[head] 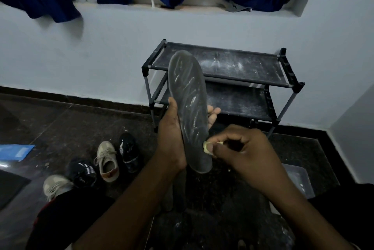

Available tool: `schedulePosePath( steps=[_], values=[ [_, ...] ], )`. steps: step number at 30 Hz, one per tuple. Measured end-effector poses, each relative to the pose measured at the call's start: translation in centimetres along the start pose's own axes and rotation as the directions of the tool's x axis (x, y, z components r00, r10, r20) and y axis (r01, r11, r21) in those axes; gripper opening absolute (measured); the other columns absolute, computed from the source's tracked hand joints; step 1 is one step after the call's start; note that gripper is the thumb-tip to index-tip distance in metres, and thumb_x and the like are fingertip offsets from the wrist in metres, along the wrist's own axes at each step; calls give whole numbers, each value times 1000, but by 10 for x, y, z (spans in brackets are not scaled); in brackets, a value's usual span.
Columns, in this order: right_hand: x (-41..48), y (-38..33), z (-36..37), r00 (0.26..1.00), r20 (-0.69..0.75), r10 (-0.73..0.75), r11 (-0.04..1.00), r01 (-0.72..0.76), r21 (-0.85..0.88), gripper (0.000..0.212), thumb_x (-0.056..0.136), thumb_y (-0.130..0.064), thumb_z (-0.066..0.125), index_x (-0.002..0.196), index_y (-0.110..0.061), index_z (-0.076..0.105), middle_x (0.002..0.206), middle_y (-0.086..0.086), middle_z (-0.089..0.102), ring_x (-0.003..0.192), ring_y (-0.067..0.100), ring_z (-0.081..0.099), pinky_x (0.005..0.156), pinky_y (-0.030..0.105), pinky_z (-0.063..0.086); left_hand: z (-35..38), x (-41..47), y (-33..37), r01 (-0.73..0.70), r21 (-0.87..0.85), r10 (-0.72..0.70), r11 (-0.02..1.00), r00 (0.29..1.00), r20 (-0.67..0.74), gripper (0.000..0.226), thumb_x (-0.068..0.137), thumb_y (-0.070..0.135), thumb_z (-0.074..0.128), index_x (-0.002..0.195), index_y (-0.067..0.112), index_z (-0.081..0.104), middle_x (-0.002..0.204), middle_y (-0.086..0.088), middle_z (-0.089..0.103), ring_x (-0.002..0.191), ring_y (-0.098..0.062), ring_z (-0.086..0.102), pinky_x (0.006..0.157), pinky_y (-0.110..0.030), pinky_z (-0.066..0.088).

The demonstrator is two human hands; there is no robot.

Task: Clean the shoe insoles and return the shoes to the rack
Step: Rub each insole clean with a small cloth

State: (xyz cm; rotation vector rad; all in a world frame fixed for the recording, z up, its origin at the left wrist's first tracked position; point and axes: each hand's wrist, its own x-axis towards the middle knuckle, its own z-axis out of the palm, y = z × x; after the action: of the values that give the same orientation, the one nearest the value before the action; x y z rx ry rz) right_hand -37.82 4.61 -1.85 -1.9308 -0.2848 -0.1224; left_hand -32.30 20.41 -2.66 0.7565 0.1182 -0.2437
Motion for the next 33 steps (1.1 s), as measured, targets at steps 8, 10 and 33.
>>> schedulePosePath(
  steps=[8,10,33],
  values=[
    [-2,-1,3,996,1,-91,968,88,-233,17,83,-11,81,93,-24,81,86,-17,69,82,0,67,69,7,45,0,-3,-3,22,-8,-22,1000,999,41,84,100,65,31,139,-8,49,134,-36,55,109,-34,69,85,-35,61],
    [2,1,1,988,-89,-126,957,97,-274,15,83,-12,81,94,-23,81,88,-17,70,83,-1,67,71,8,46,1,-6,-6,22,53,-25,998,998,53,84,101,64,27,133,-10,53,128,-34,60,108,-34,69,79,-35,62],
    [-5,-2,8,993,17,-119,970,120,-213,11,85,-14,79,85,-25,81,88,-15,73,86,3,70,77,25,56,6,-9,-13,40,78,-46,996,996,79,81,99,67,27,127,-1,61,120,-30,67,104,-33,69,98,-39,54]
  ],
)
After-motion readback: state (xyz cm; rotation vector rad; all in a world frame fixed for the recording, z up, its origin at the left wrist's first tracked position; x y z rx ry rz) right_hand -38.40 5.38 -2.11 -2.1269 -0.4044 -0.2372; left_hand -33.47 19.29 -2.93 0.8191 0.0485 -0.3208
